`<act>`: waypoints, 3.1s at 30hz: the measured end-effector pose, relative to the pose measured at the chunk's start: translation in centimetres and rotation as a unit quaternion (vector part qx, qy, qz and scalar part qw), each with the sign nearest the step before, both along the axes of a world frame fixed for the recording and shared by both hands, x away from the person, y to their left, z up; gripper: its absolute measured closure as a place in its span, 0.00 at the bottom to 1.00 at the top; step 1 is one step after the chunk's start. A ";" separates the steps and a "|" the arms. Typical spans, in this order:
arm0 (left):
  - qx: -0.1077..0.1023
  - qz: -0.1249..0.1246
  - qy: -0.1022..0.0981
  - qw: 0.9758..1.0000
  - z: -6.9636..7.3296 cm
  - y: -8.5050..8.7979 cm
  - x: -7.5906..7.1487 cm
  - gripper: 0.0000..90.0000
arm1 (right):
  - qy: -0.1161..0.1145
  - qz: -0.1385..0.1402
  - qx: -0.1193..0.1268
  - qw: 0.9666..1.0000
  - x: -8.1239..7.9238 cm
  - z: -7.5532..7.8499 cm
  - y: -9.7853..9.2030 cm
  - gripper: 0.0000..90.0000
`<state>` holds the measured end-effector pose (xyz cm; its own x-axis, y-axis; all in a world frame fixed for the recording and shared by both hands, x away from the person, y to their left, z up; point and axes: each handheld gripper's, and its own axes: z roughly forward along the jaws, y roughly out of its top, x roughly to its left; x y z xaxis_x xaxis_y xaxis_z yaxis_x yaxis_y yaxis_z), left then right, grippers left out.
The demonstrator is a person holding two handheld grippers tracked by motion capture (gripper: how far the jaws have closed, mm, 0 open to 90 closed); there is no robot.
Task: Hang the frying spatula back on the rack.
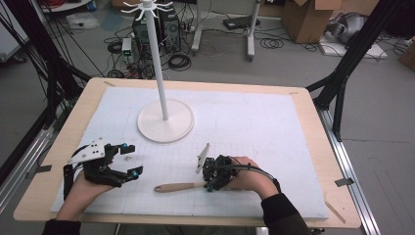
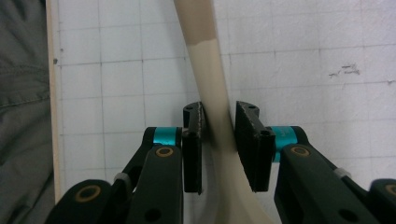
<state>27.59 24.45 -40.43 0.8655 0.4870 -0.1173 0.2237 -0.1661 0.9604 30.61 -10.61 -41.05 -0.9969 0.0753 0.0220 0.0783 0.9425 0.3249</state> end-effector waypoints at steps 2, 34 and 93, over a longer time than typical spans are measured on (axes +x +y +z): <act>0.001 -0.001 0.000 1.000 0.0 0.1 0.0 0.18 | -0.009 0.012 0.000 1.000 -0.2 0.0 0.1 0.85; -0.020 0.010 -0.030 0.999 0.7 0.8 -0.3 0.17 | -0.126 -0.136 0.229 0.956 0.0 4.0 -5.2 0.87; -0.076 -0.015 -0.083 0.994 9.5 -11.6 0.3 0.20 | -0.238 -0.198 0.472 0.825 -3.8 7.9 -6.5 0.87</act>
<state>27.88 12.81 -30.93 0.8931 0.4480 -0.0417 0.0570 -0.0207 0.9982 26.86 -17.14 -33.18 -0.8104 0.5713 -0.1300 -0.0293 0.1821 0.9829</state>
